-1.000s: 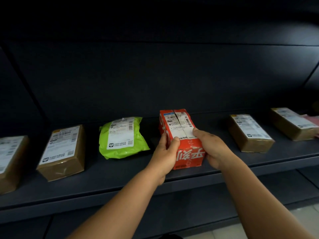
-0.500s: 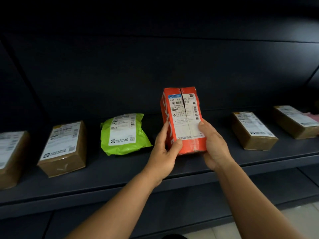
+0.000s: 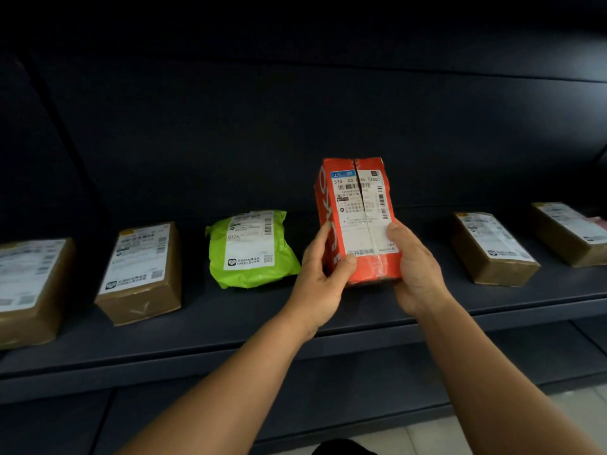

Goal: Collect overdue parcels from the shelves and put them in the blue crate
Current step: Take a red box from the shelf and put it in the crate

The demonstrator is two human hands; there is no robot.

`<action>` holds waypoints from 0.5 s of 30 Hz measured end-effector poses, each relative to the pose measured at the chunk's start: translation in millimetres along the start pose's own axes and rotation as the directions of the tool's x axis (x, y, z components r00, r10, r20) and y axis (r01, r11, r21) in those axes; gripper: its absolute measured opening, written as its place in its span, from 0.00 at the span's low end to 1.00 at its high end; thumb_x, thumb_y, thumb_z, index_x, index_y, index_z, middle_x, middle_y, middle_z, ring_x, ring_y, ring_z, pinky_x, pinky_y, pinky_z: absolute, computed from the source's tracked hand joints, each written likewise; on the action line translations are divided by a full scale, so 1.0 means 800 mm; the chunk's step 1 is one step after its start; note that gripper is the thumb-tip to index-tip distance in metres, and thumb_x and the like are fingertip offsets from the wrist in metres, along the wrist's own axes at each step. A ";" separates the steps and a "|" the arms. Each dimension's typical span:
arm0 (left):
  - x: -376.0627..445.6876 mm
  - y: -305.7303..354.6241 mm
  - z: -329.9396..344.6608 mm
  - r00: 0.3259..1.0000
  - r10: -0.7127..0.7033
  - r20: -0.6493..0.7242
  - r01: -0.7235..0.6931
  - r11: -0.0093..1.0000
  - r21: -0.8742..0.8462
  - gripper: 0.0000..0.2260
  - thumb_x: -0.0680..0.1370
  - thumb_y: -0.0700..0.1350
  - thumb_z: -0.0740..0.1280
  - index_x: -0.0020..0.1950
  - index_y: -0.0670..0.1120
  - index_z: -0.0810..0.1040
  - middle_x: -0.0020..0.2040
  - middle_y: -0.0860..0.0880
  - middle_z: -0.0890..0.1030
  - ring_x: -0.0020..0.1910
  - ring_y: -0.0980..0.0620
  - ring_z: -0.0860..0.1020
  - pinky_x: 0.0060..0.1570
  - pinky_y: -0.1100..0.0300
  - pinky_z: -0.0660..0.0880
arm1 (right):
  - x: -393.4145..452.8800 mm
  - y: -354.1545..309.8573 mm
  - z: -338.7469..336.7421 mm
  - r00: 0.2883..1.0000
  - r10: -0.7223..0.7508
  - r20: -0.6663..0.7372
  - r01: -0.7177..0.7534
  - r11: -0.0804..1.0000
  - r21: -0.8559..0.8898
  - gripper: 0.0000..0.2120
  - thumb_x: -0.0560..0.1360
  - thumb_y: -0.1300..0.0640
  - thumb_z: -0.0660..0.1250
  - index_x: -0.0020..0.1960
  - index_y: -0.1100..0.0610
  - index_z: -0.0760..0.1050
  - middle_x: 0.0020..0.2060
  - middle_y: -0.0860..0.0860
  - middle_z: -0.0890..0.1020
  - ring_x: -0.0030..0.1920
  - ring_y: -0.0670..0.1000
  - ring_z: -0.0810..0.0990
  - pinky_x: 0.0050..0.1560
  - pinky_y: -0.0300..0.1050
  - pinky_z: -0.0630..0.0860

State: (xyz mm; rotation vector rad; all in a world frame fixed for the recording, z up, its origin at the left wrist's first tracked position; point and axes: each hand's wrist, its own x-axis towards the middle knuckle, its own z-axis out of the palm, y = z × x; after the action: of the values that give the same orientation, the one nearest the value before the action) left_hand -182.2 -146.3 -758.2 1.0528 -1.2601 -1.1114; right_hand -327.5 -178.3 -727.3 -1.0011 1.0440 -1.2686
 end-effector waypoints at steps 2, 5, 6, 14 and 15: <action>0.002 0.013 0.000 1.000 -0.030 -0.005 0.030 0.999 -0.023 0.30 0.73 0.56 0.67 0.72 0.68 0.59 0.73 0.56 0.64 0.70 0.58 0.67 0.68 0.51 0.70 | -0.001 -0.011 0.004 1.000 0.015 -0.014 -0.015 1.000 0.000 0.15 0.79 0.51 0.64 0.65 0.50 0.75 0.53 0.51 0.85 0.55 0.53 0.84 0.58 0.55 0.79; 0.005 0.041 0.000 0.995 -0.094 -0.026 0.093 0.995 -0.047 0.30 0.73 0.53 0.68 0.72 0.66 0.61 0.72 0.55 0.67 0.68 0.57 0.70 0.66 0.52 0.71 | -0.005 -0.034 0.012 0.997 0.055 -0.056 -0.055 0.998 -0.003 0.15 0.79 0.51 0.64 0.65 0.50 0.76 0.52 0.51 0.85 0.54 0.53 0.84 0.55 0.54 0.80; 0.005 0.052 0.000 0.992 -0.122 -0.030 0.120 0.991 -0.053 0.28 0.75 0.51 0.68 0.72 0.64 0.62 0.71 0.54 0.68 0.67 0.57 0.71 0.65 0.54 0.72 | -0.008 -0.041 0.014 0.995 0.075 -0.068 -0.076 0.997 -0.008 0.15 0.79 0.51 0.64 0.65 0.50 0.76 0.52 0.51 0.85 0.53 0.53 0.84 0.54 0.54 0.80; -0.013 0.169 0.012 0.917 -0.398 -0.031 0.395 0.917 -0.060 0.21 0.80 0.51 0.62 0.72 0.60 0.59 0.62 0.53 0.75 0.50 0.61 0.78 0.42 0.69 0.75 | -0.062 -0.120 0.034 0.937 0.300 -0.178 -0.291 0.954 0.073 0.17 0.78 0.50 0.66 0.66 0.52 0.75 0.51 0.54 0.86 0.51 0.55 0.85 0.50 0.53 0.82; -0.017 0.184 0.014 0.906 -0.423 -0.031 0.421 0.906 -0.054 0.22 0.80 0.52 0.62 0.72 0.59 0.59 0.62 0.52 0.75 0.50 0.61 0.78 0.41 0.69 0.75 | -0.071 -0.132 0.035 0.931 0.316 -0.186 -0.308 0.949 0.071 0.18 0.78 0.50 0.66 0.66 0.52 0.75 0.51 0.54 0.86 0.50 0.55 0.85 0.48 0.52 0.82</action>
State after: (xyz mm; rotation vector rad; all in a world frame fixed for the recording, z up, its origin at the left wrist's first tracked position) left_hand -187.4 -108.5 -615.1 1.3464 -0.9890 -1.4288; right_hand -326.3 -126.9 -615.3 -0.6551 1.2681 -1.1332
